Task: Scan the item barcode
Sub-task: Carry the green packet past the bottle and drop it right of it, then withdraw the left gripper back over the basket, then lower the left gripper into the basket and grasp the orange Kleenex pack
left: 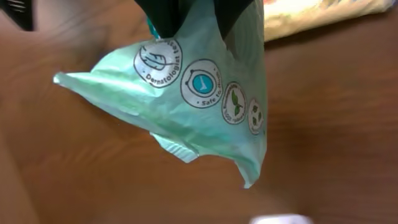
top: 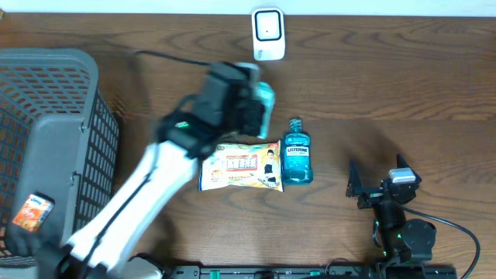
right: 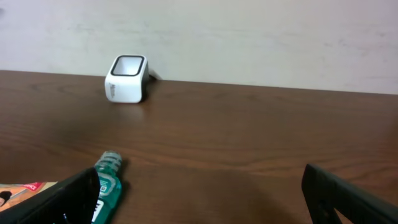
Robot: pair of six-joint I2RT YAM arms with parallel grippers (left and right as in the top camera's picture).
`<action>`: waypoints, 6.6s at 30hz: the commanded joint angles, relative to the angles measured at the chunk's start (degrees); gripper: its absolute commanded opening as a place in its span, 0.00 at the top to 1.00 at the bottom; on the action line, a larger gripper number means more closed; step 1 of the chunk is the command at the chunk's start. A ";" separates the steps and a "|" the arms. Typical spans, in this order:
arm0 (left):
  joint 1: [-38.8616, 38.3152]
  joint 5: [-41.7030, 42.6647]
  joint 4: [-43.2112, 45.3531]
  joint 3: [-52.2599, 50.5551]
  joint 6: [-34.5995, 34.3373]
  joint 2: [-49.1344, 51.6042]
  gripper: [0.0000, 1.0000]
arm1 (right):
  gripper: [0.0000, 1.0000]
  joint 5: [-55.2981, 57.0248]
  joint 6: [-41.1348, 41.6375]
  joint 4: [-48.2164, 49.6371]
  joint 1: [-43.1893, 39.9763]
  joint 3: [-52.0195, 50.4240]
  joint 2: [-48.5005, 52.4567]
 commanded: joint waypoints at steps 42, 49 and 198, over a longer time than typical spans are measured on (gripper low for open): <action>-18.91 -14.80 15.85 0.81 37.79 18.18 0.05 | 0.01 0.24 0.79 -0.24 0.13 -0.07 -0.22; -18.49 -28.33 10.58 0.81 36.37 6.73 0.02 | 0.01 0.24 0.79 -0.24 0.13 -0.07 -0.22; 70.82 -51.76 -35.06 4.76 -28.35 33.16 0.20 | 0.01 0.24 0.79 -0.24 0.13 -0.07 -0.22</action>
